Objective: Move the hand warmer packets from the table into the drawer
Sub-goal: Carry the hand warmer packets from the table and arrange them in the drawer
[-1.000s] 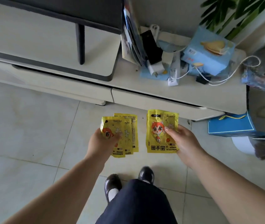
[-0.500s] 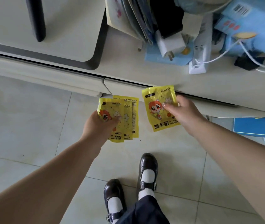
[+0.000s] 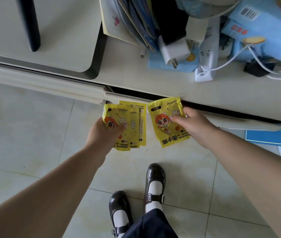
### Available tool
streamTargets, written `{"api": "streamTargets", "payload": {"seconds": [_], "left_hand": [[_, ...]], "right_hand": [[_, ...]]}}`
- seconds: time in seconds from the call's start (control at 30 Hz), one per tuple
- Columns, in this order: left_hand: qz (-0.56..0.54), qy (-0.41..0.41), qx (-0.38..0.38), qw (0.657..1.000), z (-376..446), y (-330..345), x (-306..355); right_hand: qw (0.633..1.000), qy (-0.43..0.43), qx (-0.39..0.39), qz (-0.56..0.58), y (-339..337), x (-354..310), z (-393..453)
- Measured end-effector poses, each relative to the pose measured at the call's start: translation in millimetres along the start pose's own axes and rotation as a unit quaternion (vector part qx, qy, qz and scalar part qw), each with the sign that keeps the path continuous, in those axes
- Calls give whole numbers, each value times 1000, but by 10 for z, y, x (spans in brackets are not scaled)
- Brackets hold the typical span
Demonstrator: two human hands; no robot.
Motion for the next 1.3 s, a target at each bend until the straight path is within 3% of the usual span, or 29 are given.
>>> {"api": "streamTargets", "payload": {"seconds": [0.4, 0.73, 1.17, 1.3], "left_hand": [[15, -12, -17, 1000, -142, 58, -402], [56, -34, -36, 997, -293, 72, -850], [81, -20, -42, 996, -355, 26, -915], [74, -13, -48, 996, -322, 30, -804]], "right_hand": [[970, 109, -30, 213, 480, 577, -718], [959, 120, -19, 256, 683, 790, -997], [963, 136, -54, 228, 881, 1005, -1225], [936, 173, -25, 306, 802, 968, -1200]]}}
Point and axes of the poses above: each hand's wrist, its own z-axis towards the middle knuckle, its own y-axis out of the palm, x = y × z, the point moved 3 cm from there along z, towards the middle knuckle, and after that the axes turned 6 degrees about -y, right-handed, at the moved point
